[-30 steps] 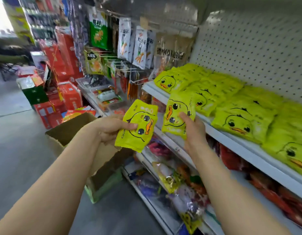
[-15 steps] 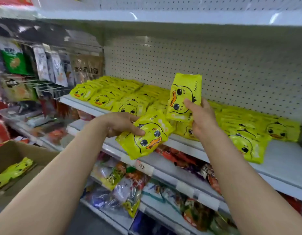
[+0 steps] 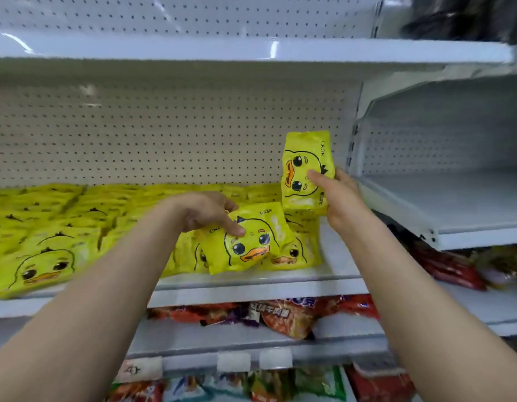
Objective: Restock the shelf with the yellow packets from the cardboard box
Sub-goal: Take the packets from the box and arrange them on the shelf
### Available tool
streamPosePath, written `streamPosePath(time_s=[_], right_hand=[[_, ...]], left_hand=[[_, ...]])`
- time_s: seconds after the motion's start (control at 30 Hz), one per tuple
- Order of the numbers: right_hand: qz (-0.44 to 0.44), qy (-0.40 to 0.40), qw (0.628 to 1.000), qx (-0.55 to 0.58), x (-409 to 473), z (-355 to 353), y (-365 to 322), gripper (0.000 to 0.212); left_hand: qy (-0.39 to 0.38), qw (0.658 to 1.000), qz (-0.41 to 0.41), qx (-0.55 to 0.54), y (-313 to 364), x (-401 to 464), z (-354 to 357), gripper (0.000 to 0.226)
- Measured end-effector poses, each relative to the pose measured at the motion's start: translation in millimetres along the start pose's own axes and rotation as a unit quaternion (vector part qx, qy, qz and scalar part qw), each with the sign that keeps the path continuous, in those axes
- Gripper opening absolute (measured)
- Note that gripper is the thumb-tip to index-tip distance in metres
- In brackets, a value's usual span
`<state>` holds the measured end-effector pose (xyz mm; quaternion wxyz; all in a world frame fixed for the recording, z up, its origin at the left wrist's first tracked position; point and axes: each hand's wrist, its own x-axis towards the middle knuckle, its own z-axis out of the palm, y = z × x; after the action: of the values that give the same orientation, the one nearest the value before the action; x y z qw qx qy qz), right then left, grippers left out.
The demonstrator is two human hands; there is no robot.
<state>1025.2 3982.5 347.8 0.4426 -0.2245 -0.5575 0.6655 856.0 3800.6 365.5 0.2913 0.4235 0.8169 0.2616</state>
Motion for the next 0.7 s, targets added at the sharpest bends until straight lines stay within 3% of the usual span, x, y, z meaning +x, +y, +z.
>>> streamPosePath(time_s=[0.07,0.13,0.37,0.53,0.7], right_hand=[[-0.012,0.024,1.000,-0.014,8.2,-18.1,-3.9,0.028],[-0.016,0.047,0.998,-0.027,15.6,-37.2,-8.0,0.029],[-0.013,0.084,0.994,-0.062,40.0,-85.8,-25.7,0.030],[-0.041,0.083,0.992,-0.088,72.4,-117.0,-34.8,0.032],[-0.042,0.070,0.990,-0.113,110.5,-153.3,-43.4,0.033]], left_hand=[[-0.011,1.000,0.016,0.023,10.3,24.1,3.2,0.078],[-0.024,0.998,0.032,0.039,21.1,44.8,7.8,0.082],[-0.063,0.993,0.061,0.081,75.5,98.4,28.5,0.054],[-0.050,0.989,0.067,0.126,120.0,148.4,40.2,0.074],[-0.031,0.982,0.067,0.175,162.9,197.8,50.3,0.062]])
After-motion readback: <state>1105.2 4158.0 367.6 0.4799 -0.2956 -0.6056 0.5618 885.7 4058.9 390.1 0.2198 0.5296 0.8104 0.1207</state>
